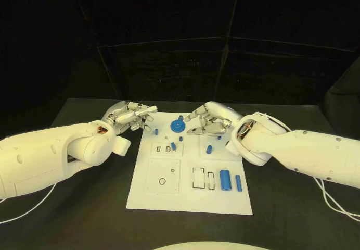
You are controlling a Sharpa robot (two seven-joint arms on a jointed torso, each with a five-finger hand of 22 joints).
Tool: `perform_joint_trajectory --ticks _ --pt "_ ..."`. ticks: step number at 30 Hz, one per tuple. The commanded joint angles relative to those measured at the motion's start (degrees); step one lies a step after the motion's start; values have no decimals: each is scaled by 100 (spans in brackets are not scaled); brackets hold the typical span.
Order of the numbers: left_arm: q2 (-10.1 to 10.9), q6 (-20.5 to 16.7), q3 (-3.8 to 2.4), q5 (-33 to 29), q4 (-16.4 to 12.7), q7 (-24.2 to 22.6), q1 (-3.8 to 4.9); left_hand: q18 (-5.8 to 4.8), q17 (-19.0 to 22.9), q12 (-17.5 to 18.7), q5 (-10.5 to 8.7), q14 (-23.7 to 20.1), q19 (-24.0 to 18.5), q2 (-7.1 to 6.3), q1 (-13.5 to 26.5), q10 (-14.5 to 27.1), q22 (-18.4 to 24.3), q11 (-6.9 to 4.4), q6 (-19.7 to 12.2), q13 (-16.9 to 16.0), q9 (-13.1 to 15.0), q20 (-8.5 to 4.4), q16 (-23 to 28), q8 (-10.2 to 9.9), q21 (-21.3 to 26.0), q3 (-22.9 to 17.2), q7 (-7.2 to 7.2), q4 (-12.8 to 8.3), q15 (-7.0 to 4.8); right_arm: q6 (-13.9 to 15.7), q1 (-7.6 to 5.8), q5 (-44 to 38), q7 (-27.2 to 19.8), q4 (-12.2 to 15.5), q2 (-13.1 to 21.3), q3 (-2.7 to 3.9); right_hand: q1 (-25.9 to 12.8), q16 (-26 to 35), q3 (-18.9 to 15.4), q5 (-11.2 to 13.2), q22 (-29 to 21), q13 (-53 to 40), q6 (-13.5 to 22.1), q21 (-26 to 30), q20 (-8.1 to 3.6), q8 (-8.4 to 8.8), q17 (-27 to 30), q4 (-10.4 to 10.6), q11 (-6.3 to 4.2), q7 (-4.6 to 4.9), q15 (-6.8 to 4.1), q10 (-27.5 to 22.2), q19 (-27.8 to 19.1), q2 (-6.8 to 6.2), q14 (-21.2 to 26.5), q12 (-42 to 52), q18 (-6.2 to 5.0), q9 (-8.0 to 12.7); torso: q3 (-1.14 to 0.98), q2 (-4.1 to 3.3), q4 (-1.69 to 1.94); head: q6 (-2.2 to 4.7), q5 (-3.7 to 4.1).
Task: Assemble the parts on the task board
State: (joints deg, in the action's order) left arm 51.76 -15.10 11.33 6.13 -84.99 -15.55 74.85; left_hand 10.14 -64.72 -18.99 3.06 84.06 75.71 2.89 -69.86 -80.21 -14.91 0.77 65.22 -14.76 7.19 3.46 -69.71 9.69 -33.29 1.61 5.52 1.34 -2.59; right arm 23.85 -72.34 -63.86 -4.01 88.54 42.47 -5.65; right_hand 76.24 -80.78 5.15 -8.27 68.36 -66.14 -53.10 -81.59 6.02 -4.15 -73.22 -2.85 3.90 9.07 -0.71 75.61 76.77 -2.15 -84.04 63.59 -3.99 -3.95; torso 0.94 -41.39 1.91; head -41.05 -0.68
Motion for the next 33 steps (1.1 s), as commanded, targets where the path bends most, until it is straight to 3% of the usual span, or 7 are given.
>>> perform_joint_trajectory --ticks 1,3,5,17,23,28,33 --pt "-97 502 -8 1388 130 1628 74 10 -1204 -715 9 434 36 -54 423 -40 -254 -72 -4 -580 158 -88 -1040 214 -375 282 -94 334 -88 -430 -131 904 -187 98 241 1 20 41 -25 -32 -42 32 -36 35 -10 -27 33 -16 -7 -3 25 -50 -69 12 -225 -52 -68 -8 -28 91 -56 -33 -56" --pt "-177 795 -8 1817 199 2096 135 -46 -1645 -2397 5 377 -278 19 357 816 -907 -102 -394 -2170 564 -109 -1412 700 -1132 702 -168 674 -13 -452 -196 1105 -179 124 389 1 4 64 -39 -52 -74 58 -42 52 -12 -29 63 -7 -9 -5 22 -61 -87 18 -219 -79 -74 -8 -44 123 -64 -51 -75" --pt "-273 1074 -8 2236 268 2513 205 -58 -1752 -2637 2 399 -331 91 450 916 -1128 -17 -474 -2423 648 -91 -1481 809 -1313 795 -80 825 -87 -453 -247 1286 -178 133 506 1 -4 77 -45 -79 -93 73 -46 63 -14 -30 78 -1 -12 -7 20 -65 -97 27 -216 -94 -78 -7 -56 145 -65 -53 -90" --pt "-945 1832 -4 3427 661 3734 484 3 -972 -2186 -14 166 -734 507 -414 1889 -1018 119 -1189 -2082 946 24 -793 1149 -1223 412 104 606 46 -472 -389 1647 -153 -56 683 -1 -11 204 -68 -172 -281 227 -42 157 -24 -23 254 5 -18 -11 12 -146 -202 55 -179 -261 -114 -2 -140 265 -90 -111 -176" --pt "-1242 1898 8 3620 835 4037 514 -322 -1945 -2528 -22 437 267 302 -165 1673 -3429 90 -1200 -2169 1089 29 -1586 1474 -3115 465 54 769 34 -483 -422 1683 -124 -127 692 -1 -13 251 -77 -182 -346 290 -35 192 -26 -19 314 7 -18 -11 10 -180 -238 61 -164 -331 -126 0 -166 286 -100 -129 -181" --pt "-1439 2055 22 3906 916 4216 523 -473 -2528 -4303 -26 594 544 142 418 754 -4486 -134 -941 -3867 1491 -120 -2029 2168 -3877 919 -186 1245 -155 -493 -435 1692 -102 -160 691 -1 -15 258 -80 -184 -353 302 -34 198 -27 -18 320 9 -18 -11 9 -185 -241 64 -163 -343 -127 1 -173 278 -108 -151 -182" --pt "-1634 2225 42 4177 1036 4356 532 -531 -2528 -4795 -37 594 597 138 497 658 -4887 -203 -1132 -4371 1883 -212 -2029 2632 -4157 1232 -274 1490 -224 -501 -444 1695 -80 -190 682 -1 -20 262 -85 -186 -358 306 -34 202 -28 -18 323 12 -19 -11 9 -184 -242 64 -163 -346 -128 0 -157 266 -102 -160 -175"
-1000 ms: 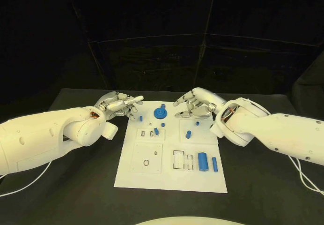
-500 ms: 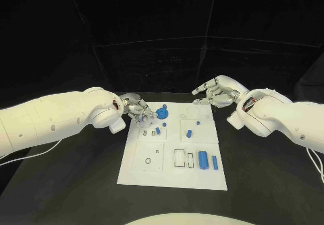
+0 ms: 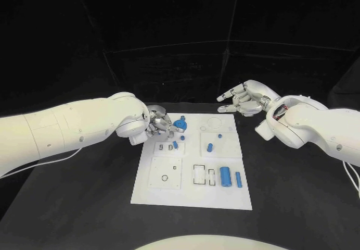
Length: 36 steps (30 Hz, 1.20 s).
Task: Assemble the parts on the task board
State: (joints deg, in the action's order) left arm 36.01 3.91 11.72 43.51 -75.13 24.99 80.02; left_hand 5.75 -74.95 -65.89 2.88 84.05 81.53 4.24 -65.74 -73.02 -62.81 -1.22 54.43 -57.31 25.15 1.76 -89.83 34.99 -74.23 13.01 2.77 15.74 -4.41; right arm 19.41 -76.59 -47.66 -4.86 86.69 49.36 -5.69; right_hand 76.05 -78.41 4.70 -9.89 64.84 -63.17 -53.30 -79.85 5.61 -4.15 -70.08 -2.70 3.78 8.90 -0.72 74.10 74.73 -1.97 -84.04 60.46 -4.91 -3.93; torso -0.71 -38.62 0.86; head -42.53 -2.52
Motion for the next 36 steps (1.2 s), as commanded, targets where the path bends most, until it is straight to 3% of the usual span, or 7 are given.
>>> perform_joint_trajectory --ticks 1,14,28,36 --pt "-84 352 5 468 65 318 16 -96 -1505 -128 -19 595 19 4 92 -70 -120 -2 -60 -139 105 -43 -17 122 -79 110 -6 58 -48 -58 -20 75 9 -10 -8 3 -5 27 -43 -26 -3 11 -15 29 13 -19 9 0 -7 5 9 -31 -36 45 -163 -34 -36 -2 13 -13 2 -15 12" --pt "-274 774 19 701 182 438 21 -151 -1505 -453 -22 595 101 133 197 -242 -482 -66 -135 -506 381 -90 -17 425 -308 359 -68 75 -93 -70 -26 76 48 -68 -45 3 -23 38 -63 -36 -11 18 -18 38 11 -20 15 10 -9 3 7 -23 -35 41 -164 -37 -37 -2 23 -21 9 -59 1" --pt "-352 1063 41 770 305 502 19 -152 -1505 -467 -21 595 100 218 189 -240 -504 -77 -161 -511 446 -101 -17 488 -324 388 -79 73 -104 -98 -27 76 72 -138 -94 2 -34 48 -83 -82 -20 29 -17 49 7 -19 15 18 -12 1 4 -14 -32 37 -169 -41 -37 -2 39 -30 4 -95 -9" --pt "-418 1110 46 773 375 514 16 -155 -1505 -470 -21 595 103 230 205 -238 -521 -77 -173 -514 458 -102 -17 497 -333 404 -79 78 -104 -113 -26 76 83 -165 -107 2 -36 55 -92 -116 -27 38 -14 55 5 -18 20 21 -13 0 2 -12 -30 38 -171 -47 -38 -1 30 -26 9 -119 -7"
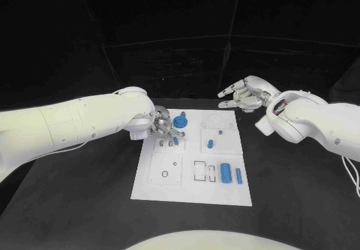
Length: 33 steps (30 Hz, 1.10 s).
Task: Assemble the parts on the task board
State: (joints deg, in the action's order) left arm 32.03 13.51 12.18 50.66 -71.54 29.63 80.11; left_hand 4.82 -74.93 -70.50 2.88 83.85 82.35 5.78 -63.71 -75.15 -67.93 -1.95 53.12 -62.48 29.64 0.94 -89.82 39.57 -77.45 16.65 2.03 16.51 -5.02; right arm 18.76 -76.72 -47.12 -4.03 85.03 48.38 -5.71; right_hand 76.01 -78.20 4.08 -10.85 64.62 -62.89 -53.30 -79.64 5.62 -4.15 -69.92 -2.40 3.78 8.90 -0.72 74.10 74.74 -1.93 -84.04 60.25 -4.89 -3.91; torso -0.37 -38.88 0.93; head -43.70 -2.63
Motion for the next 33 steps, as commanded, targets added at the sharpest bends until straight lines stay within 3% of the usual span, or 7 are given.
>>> perform_joint_trajectory --ticks 1,33 --pt "-36 150 0 58 29 51 5 -62 -1507 -6 -20 615 19 77 2 -23 -5 -4 -42 6 10 -20 -18 40 -9 39 -5 0 -43 -51 -14 22 1 -3 -12 4 -32 39 -33 -31 -5 13 -14 35 4 -18 8 -7 -14 -1 1 -12 -29 34 -172 -29 -39 -3 -4 -1 2 -5 7" --pt "-209 221 10 59 213 72 -25 -67 -1507 -26 -17 615 17 162 -169 -16 -50 -4 -97 -11 98 -20 -18 114 -34 24 -8 -95 -42 -111 -13 22 23 -53 -71 3 -34 43 -40 -62 -11 21 -13 41 3 -18 7 -3 -15 -2 0 -10 -28 39 -175 -33 -39 -3 -6 -2 0 -40 10"
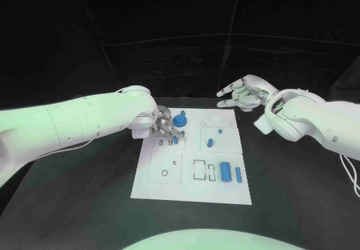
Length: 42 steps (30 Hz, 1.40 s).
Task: Assemble the parts on the task board
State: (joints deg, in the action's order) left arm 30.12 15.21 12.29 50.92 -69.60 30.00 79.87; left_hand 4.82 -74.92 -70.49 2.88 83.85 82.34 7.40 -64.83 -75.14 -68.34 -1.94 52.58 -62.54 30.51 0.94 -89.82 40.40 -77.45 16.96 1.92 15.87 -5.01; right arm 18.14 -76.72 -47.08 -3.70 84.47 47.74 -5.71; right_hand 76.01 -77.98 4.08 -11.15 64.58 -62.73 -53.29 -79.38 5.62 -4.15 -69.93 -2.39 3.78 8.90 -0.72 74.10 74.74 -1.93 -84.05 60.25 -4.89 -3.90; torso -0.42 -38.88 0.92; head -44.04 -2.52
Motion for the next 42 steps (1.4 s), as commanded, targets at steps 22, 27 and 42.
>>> perform_joint_trajectory --ticks 22,27,42 --pt "-90 49 3 32 73 34 -40 -69 -1508 -41 -16 615 15 30 -221 -19 -39 -7 -72 -18 72 -19 -18 81 -50 -34 2 -135 -43 -87 -13 19 1 -18 -41 3 -23 33 -36 -62 -17 16 -11 24 1 -17 20 -4 -17 -2 -2 -12 -29 54 -175 -43 -42 -4 1 0 6 -21 11" --pt "-90 46 3 32 77 33 -41 -68 -1508 -43 -16 615 11 40 -262 -20 -38 -8 -76 -18 85 -19 -18 92 -48 -48 0 -165 -44 -96 -13 19 6 -27 -50 3 -23 33 -36 -62 -17 16 -11 24 1 -17 20 -4 -17 -2 -2 -12 -29 54 -175 -43 -42 -4 2 1 7 -21 20" --pt "-110 69 3 32 83 33 -41 -71 -1508 -53 -14 615 6 75 -670 -22 -78 -11 -123 -28 161 -21 -18 140 -65 -270 -1 -509 -48 -120 -13 19 16 -40 -68 3 -18 24 -34 -73 -14 10 -10 24 0 -17 3 -5 -17 -2 -3 -6 -25 60 -180 -34 -41 -3 -2 -4 2 -35 22"
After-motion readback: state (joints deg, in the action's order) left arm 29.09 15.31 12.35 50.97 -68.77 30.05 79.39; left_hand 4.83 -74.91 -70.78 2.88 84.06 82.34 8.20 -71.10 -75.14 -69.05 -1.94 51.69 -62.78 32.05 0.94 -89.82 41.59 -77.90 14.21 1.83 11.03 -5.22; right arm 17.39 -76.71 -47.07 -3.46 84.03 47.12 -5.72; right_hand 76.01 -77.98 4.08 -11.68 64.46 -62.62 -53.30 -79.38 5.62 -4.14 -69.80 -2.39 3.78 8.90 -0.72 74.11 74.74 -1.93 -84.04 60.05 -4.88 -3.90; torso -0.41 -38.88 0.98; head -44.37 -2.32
